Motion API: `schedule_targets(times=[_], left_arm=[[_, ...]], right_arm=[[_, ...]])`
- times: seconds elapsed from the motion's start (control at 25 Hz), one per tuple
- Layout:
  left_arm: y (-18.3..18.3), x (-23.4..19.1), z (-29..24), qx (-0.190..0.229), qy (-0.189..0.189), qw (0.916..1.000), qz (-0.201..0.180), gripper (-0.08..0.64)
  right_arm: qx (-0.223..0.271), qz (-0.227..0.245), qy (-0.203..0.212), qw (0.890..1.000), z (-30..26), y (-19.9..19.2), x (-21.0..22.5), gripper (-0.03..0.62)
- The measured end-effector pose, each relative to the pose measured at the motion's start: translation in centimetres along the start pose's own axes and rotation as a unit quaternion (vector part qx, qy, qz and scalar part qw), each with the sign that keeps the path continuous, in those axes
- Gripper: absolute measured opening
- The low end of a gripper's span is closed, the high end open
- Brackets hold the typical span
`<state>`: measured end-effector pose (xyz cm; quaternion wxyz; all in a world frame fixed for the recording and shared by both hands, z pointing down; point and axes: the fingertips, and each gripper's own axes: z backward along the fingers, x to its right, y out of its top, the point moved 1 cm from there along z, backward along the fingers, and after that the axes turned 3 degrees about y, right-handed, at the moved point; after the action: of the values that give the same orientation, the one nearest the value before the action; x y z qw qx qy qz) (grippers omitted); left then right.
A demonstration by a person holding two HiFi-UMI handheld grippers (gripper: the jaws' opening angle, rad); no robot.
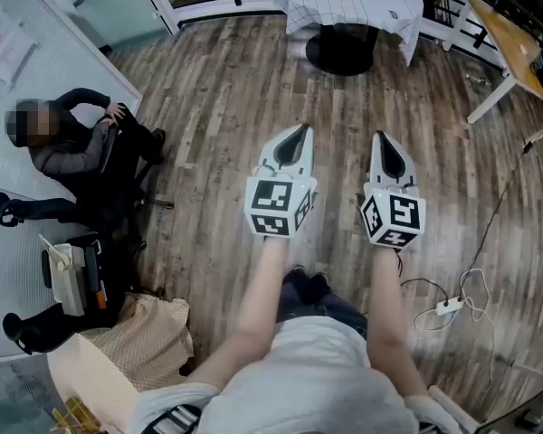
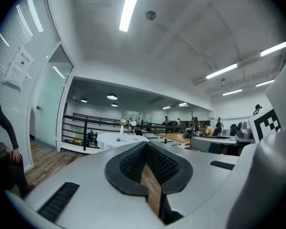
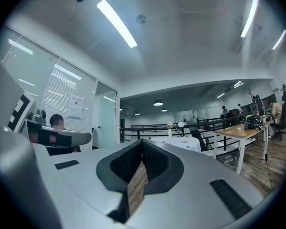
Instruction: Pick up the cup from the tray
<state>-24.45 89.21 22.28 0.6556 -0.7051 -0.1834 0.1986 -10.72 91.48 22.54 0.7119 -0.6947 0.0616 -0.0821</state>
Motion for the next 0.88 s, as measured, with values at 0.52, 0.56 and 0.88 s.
schedule_targets(times=[0.52, 0.56, 0.88], left_arm=[[-1.4, 1.4, -1.2, -0.012, 0.027, 0.9996, 0.002, 0.005], [-1.5, 1.3, -1.4, -0.013, 0.028, 0.9995, 0.002, 0.005], [-2.4, -0.6, -5.1, -0.015, 0.026, 0.9995, 0.008, 0.005]], right_arm=[[0.019, -0.029, 0.005, 0.999, 0.7, -0.5, 3.9, 0.008], [0.016, -0.029, 0.006, 0.999, 0.5, -0.8, 3.9, 0.008], [0.003, -0.029, 0.006, 1.000, -3.1, -2.6, 5.0, 0.008]])
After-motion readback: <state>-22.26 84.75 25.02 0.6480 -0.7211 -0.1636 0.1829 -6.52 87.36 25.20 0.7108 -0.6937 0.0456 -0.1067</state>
